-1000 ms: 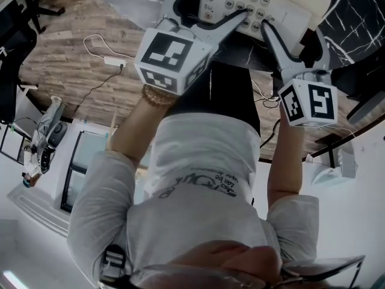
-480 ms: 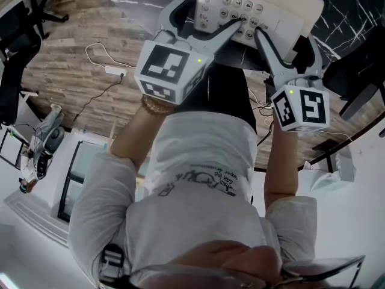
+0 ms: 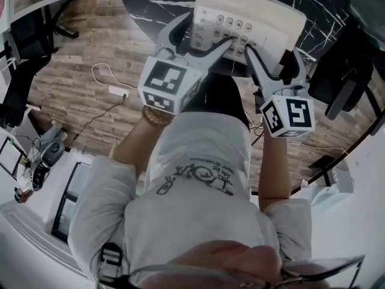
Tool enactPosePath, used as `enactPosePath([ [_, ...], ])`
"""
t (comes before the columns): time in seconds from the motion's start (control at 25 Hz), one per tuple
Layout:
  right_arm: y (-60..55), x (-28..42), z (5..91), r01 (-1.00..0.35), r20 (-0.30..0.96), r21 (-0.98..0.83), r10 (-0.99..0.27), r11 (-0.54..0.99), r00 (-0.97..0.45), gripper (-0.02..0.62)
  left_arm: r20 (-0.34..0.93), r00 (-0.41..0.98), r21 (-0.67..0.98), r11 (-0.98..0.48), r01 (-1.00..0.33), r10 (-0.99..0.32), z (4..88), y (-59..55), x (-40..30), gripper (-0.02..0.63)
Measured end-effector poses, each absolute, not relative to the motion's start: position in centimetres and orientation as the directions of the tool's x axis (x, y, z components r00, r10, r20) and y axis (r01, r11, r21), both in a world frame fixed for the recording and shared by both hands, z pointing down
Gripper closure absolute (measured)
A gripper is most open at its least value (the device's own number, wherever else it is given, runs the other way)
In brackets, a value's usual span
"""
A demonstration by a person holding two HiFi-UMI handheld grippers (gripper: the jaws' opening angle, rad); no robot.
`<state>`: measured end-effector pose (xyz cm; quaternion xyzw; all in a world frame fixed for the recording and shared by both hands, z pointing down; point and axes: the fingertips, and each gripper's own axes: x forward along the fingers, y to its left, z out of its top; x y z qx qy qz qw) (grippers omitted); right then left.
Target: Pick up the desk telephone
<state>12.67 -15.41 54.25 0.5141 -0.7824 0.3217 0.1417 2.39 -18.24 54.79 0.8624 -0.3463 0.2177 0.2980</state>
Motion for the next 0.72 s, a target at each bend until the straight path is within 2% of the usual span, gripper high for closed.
enactPosePath([
  [0.72,-14.4,12.5,38.8,-0.894,0.429,-0.319,-0.794,0.313,-0.431,0.198,0.499,0.663,0.296,-0.609,-0.736,-0.559,39.4,-17.0,2.1,0.216],
])
